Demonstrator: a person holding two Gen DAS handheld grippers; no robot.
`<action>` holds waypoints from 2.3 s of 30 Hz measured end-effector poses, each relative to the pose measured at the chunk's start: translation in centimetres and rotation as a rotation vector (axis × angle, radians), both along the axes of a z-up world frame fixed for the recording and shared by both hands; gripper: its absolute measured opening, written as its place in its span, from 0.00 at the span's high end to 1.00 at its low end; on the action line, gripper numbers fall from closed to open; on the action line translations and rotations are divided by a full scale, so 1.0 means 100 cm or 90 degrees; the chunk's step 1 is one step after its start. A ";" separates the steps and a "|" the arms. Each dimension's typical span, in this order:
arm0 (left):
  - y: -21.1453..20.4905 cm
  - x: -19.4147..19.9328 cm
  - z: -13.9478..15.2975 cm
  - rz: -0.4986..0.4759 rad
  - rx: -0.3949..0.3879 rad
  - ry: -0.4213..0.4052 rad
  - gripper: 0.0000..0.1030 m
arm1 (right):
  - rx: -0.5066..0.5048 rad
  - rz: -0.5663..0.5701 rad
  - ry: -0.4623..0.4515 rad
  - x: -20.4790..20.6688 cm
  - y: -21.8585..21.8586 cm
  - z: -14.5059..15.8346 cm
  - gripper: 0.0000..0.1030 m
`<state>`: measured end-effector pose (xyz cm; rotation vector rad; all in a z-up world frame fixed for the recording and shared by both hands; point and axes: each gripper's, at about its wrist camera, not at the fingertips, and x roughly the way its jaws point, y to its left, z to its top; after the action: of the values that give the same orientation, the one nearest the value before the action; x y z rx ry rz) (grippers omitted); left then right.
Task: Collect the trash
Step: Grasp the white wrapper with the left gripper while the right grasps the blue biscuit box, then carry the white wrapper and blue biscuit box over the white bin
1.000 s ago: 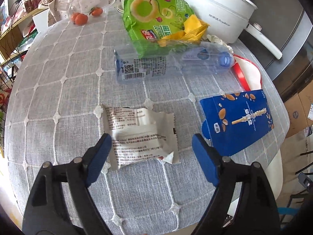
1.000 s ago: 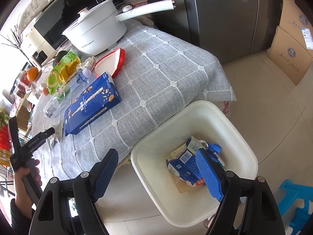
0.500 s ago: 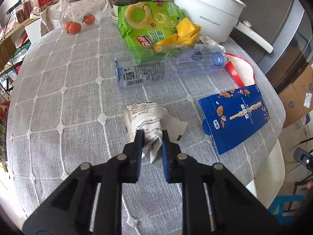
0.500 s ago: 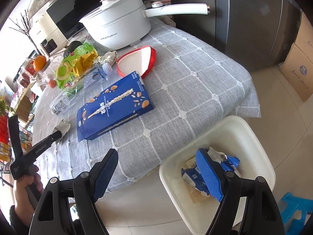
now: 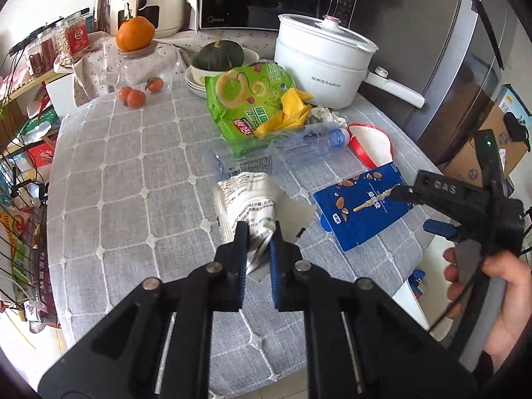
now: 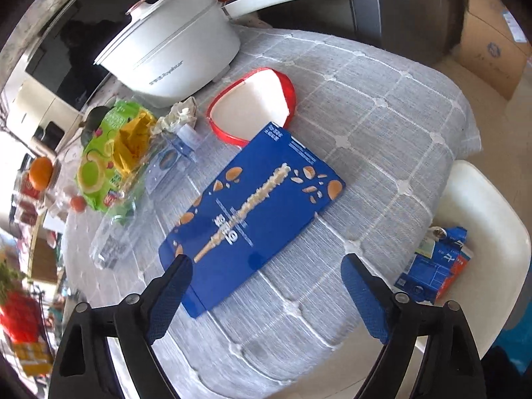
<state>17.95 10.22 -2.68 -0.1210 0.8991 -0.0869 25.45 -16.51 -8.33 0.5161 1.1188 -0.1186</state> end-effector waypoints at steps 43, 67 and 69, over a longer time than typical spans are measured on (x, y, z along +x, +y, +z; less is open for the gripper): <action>0.042 -0.027 0.002 0.013 -0.043 0.009 0.87 | -0.187 -0.098 0.057 0.013 0.017 -0.041 0.04; -0.118 -0.051 0.006 -0.187 -0.049 -0.003 0.87 | -0.262 0.184 -0.052 -0.088 -0.099 0.035 0.05; -0.136 -0.053 0.005 -0.211 -0.044 -0.004 0.87 | -0.256 0.197 -0.064 -0.097 -0.111 0.043 0.04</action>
<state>12.60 -3.35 -2.17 -0.0356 0.9038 -0.4267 15.80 -27.63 -4.03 -0.0109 1.0293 -0.0443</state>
